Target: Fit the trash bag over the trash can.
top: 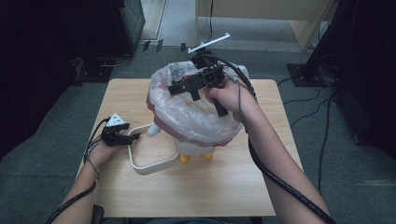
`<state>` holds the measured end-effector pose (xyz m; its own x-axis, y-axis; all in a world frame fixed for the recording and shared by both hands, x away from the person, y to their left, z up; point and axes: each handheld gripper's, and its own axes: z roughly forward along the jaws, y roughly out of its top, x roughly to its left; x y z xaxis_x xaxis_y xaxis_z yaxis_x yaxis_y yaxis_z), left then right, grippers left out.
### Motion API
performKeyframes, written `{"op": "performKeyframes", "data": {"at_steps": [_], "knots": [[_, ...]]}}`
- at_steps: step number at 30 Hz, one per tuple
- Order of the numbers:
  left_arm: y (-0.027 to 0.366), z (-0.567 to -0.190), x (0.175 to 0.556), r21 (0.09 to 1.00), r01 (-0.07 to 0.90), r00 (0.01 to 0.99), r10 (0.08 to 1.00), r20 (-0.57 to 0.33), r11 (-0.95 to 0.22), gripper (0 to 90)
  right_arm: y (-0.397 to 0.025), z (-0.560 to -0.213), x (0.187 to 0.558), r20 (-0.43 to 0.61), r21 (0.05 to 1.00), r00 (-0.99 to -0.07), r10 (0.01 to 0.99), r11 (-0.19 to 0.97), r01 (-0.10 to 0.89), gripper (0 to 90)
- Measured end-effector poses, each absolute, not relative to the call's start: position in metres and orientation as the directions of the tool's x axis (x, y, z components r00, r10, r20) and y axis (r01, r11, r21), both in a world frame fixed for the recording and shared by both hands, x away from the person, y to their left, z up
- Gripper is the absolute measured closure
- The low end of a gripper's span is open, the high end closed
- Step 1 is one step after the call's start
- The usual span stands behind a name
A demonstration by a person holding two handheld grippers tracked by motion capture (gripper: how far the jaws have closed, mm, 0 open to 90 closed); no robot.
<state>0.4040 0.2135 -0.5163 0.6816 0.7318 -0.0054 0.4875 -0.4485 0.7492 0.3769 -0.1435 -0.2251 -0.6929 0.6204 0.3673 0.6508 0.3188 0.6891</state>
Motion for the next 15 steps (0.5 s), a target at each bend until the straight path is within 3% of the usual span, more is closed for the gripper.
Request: {"op": "performKeyframes", "data": {"at_steps": [6,15], "knots": [[0.214,-0.516,0.404,0.749,0.487,0.682,0.731,-0.006,-0.449,29.0,-0.129,-0.231,0.373,0.406,0.679,-0.722,0.560,0.344,0.649,23.6],[0.214,-0.516,0.404,0.749,0.488,0.682,0.731,-0.006,-0.449,29.0,-0.112,-0.230,0.376,0.356,0.691,-0.765,0.536,0.401,0.602,23.6]]}}
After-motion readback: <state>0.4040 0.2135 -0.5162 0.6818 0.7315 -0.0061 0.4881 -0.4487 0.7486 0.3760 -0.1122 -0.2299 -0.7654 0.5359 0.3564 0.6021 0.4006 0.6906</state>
